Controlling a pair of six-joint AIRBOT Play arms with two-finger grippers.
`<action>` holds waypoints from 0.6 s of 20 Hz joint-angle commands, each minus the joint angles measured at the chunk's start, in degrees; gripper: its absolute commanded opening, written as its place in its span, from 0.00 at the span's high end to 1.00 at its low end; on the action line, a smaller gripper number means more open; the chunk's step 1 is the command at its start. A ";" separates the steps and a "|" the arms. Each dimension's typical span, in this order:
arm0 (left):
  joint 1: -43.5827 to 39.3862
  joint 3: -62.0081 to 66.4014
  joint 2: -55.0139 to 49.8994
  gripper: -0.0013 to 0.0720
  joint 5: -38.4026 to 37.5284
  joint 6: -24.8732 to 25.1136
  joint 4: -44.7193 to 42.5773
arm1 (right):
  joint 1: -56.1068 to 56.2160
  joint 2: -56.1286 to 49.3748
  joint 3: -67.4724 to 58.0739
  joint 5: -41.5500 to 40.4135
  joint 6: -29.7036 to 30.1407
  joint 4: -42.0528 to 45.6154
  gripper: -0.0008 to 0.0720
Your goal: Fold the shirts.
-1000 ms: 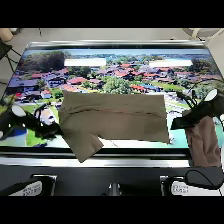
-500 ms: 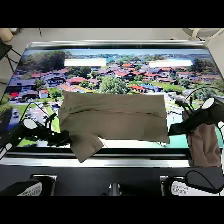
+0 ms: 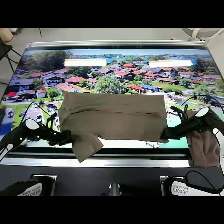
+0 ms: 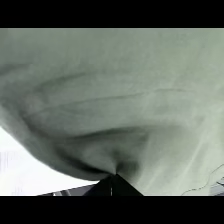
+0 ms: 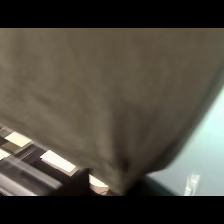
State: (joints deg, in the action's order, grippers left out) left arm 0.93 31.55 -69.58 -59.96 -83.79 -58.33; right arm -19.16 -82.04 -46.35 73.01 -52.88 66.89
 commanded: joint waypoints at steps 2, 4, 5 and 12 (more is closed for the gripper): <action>0.07 3.04 2.08 0.95 1.03 4.09 -0.52 | 0.02 0.74 0.04 -1.03 2.08 -1.77 0.96; 0.24 6.95 5.88 0.95 1.01 6.45 -1.33 | 0.02 2.29 -3.37 -0.98 4.20 -1.75 0.96; 0.52 9.11 7.32 0.95 0.87 6.23 -1.62 | 0.02 3.08 -5.79 -0.68 4.11 -1.92 0.96; 0.90 28.79 -2.47 0.96 3.15 5.25 -1.64 | 6.34 -3.52 -23.61 -8.24 1.25 -1.77 0.97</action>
State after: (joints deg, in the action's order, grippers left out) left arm 1.76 52.25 -67.11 -57.84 -78.61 -60.14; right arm -15.79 -82.02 -63.02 69.32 -50.52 64.29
